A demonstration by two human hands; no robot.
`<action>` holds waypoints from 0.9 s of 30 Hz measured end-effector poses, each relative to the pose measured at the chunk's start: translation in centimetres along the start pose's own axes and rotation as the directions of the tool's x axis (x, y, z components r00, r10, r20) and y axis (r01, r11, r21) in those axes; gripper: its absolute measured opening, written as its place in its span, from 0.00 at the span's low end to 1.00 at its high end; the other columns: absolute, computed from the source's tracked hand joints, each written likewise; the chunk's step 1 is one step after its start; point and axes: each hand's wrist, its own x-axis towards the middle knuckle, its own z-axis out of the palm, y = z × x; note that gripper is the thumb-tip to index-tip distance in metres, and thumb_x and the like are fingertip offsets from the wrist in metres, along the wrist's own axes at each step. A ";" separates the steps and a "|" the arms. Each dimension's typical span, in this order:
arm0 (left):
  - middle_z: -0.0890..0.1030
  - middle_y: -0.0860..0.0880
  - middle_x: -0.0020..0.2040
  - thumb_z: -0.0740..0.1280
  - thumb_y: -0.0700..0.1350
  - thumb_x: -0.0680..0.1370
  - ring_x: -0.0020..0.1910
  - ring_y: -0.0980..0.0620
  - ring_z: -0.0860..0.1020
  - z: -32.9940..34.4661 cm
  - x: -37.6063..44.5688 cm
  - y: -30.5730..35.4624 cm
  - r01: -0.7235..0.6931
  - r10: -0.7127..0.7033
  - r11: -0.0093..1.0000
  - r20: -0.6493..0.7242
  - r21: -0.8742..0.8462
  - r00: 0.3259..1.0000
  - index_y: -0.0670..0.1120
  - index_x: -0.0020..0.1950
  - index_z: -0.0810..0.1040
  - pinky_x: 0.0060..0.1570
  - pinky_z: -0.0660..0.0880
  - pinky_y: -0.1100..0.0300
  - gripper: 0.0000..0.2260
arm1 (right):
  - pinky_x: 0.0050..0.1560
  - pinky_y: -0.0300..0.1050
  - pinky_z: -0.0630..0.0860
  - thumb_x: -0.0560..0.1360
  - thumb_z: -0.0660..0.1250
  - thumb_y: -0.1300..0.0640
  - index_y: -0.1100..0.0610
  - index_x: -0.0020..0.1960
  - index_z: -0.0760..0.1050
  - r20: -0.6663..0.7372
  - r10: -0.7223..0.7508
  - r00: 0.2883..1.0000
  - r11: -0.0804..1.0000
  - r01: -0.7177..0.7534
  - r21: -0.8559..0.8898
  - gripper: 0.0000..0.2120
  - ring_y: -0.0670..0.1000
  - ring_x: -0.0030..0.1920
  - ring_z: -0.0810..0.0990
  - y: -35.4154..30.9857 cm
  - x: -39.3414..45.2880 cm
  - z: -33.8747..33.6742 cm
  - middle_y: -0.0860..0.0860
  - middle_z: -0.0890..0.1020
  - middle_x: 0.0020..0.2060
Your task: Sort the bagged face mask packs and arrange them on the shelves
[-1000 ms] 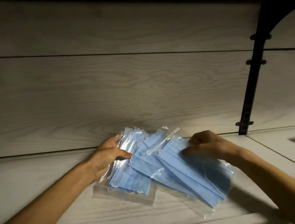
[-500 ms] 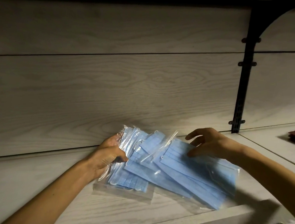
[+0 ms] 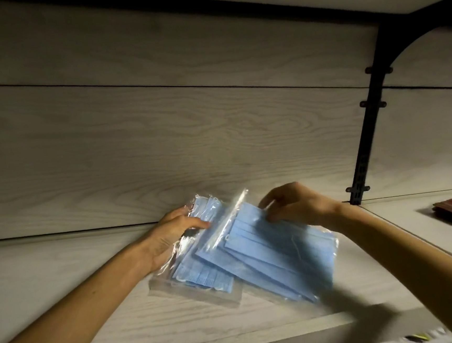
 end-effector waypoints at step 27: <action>0.84 0.41 0.61 0.68 0.21 0.70 0.62 0.38 0.81 0.2 -0.5 -0.4 -0.186 0.200 0.976 0.135 -0.113 0.970 0.46 0.68 0.76 0.64 0.74 0.38 0.31 | 0.38 0.45 0.77 0.78 0.67 0.64 0.57 0.49 0.81 -0.462 0.293 0.837 0.832 0.015 0.554 0.05 0.53 0.36 0.80 4.4 0.0 -1.2 0.55 0.84 0.42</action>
